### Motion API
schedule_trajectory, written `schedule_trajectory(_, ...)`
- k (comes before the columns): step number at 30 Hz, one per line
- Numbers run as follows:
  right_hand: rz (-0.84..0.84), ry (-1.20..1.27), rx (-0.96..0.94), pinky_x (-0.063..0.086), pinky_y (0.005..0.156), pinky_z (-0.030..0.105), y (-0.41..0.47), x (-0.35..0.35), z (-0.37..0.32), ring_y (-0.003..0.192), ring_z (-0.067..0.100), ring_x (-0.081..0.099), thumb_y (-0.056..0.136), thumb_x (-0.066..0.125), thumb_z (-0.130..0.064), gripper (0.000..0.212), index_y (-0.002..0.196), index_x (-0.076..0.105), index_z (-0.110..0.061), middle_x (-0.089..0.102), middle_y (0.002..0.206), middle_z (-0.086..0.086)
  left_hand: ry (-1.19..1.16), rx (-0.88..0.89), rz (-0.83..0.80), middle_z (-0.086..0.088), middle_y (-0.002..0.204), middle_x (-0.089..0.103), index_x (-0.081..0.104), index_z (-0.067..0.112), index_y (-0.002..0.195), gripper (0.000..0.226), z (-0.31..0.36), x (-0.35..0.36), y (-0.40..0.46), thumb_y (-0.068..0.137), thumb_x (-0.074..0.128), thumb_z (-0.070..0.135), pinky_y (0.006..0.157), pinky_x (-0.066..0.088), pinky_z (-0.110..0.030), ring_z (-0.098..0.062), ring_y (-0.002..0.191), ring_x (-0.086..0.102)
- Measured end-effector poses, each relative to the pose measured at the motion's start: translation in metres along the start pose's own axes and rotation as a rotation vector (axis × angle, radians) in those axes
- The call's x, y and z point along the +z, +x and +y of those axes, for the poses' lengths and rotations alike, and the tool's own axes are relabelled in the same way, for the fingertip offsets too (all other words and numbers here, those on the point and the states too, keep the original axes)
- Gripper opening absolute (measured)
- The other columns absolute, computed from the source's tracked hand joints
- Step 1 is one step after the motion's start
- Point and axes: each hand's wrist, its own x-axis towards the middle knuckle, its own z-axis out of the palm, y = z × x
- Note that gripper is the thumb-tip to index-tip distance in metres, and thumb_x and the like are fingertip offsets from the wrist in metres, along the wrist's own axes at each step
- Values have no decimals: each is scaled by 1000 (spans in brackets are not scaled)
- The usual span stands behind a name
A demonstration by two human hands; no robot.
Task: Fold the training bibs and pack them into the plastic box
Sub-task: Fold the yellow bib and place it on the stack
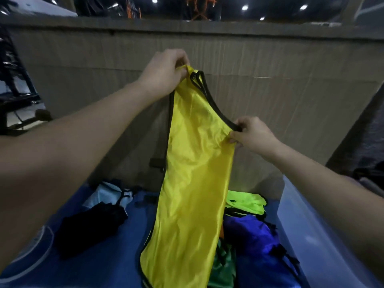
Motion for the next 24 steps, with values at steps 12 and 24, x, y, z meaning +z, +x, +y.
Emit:
schedule_trajectory(12, -34, -86, 4, 58, 78, 49, -29, 26, 16, 79, 26, 69, 84, 67, -14, 4, 84, 66, -18, 72, 83, 8, -5, 106, -82, 6, 95, 67, 67, 24, 96, 10, -13, 11, -40, 90, 64, 16, 83, 48, -29, -14, 94, 61)
schedule_trajectory(24, 39, -236, -197, 51, 85, 40, -133, 82, 16, 98, 30, 65, 84, 70, -12, 16, 100, 71, -8, 70, 99, 9, -93, 148, -218, 8, 98, 63, 66, 20, 98, 17, -34, -18, -167, 90, 64, 6, 81, 45, -21, -7, 92, 60)
